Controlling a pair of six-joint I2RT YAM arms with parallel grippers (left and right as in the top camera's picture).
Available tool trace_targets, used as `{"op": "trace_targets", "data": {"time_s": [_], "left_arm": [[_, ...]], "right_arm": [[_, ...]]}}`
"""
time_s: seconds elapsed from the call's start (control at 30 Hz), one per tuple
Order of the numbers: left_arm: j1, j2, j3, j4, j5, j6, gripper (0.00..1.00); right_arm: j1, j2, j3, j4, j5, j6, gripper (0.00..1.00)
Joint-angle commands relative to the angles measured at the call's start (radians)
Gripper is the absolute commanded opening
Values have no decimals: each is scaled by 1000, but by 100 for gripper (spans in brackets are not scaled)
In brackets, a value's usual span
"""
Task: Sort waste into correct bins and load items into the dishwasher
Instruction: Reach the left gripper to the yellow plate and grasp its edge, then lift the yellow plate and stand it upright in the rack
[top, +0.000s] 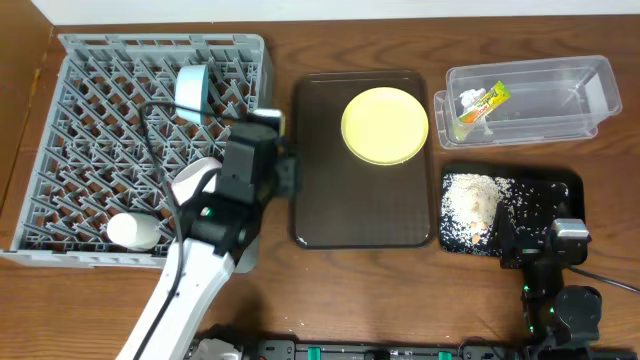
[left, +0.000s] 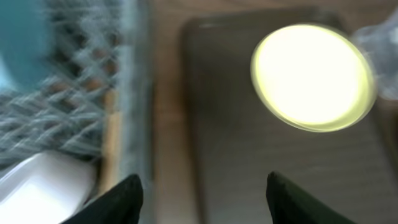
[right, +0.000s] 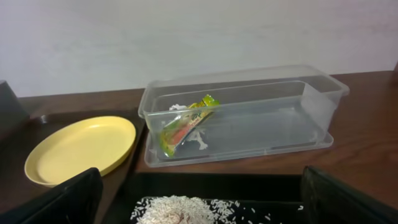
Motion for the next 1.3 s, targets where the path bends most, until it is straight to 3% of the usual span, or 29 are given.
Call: {"op": "trace_targets", "data": {"time_s": [0.0,0.1,0.33,0.67,0.77,0.9,1.07,1.17,1.27], "left_arm": [[-1,148,16,126,211,-89,64],[-5,304,19,249,310,-179,62],[-33,549,24,465,312,-243,62],[-35,769,24,692,389,-547,60],[-35,801,24,700,389,-584,55],[-37,832,24,720,388,-624,39],[-40,857,24,717,388,-612,8],[-35,842,24,693,388,-497,8],[-14,792,24,645,389,-458,7]], "right_arm": [[-6,-4,-2,-3,3,-13,99],[-6,-4,-2,-3,3,-13,99],[-6,-4,-2,-3,3,-13,99],[-6,-4,-2,-3,3,-13,99],[-6,-4,-2,-3,3,-13,99],[-6,-4,-2,-3,3,-13,99],[-6,-4,-2,-3,3,-13,99],[-6,-4,-2,-3,3,-13,99],[-6,-4,-2,-3,3,-13,99]]}}
